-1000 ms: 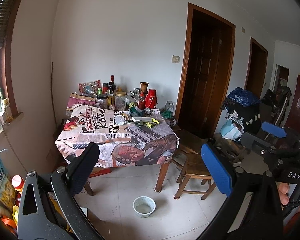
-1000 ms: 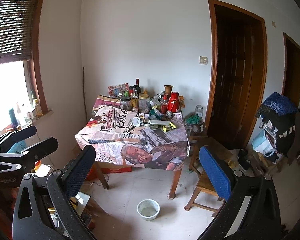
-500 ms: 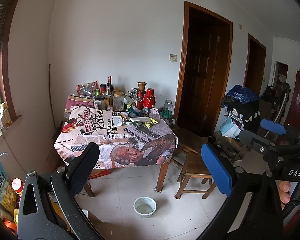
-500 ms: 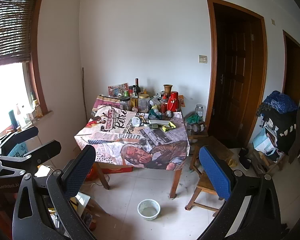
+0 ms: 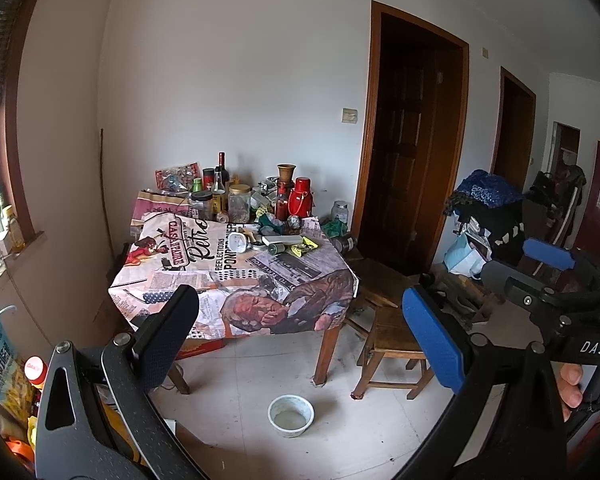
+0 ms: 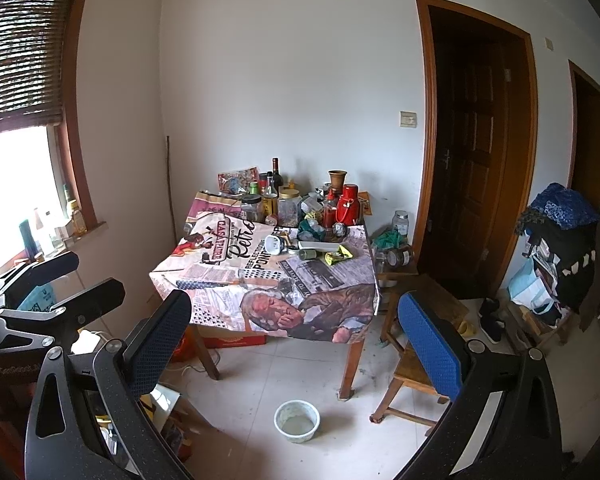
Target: Collect trash
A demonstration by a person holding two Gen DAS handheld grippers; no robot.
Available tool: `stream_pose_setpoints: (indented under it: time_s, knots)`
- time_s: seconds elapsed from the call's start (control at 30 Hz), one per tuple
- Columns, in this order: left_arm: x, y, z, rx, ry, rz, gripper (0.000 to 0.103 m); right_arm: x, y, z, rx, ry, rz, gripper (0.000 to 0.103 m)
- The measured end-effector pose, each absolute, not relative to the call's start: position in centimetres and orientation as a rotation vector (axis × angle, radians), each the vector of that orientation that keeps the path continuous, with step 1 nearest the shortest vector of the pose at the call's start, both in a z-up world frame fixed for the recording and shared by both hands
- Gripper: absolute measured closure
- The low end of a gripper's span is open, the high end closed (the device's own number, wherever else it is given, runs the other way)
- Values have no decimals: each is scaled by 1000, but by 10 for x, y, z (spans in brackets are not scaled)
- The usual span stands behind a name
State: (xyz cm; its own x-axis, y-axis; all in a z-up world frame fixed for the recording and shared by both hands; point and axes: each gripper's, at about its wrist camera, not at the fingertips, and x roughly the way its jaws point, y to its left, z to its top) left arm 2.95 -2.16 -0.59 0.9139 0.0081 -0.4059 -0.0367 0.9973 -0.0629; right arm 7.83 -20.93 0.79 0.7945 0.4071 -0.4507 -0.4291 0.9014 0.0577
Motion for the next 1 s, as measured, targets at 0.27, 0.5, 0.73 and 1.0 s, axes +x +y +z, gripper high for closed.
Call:
stream_pose_setpoints:
  time_s: [0.27, 0.5, 0.73, 1.0]
  knots:
    - [40, -31, -11, -73, 422, 47, 1, 84, -213, 6, -44, 479, 459, 0]
    - [57, -43, -15, -83, 423, 72, 1, 99, -221, 2, -49, 485, 472, 0]
    - [83, -48, -20, -94, 432, 100, 1, 117, -231, -3, -56, 482, 464, 0]
    - [125, -33, -28, -92, 458, 135, 1, 156, -231, -14, -29, 529, 438, 0]
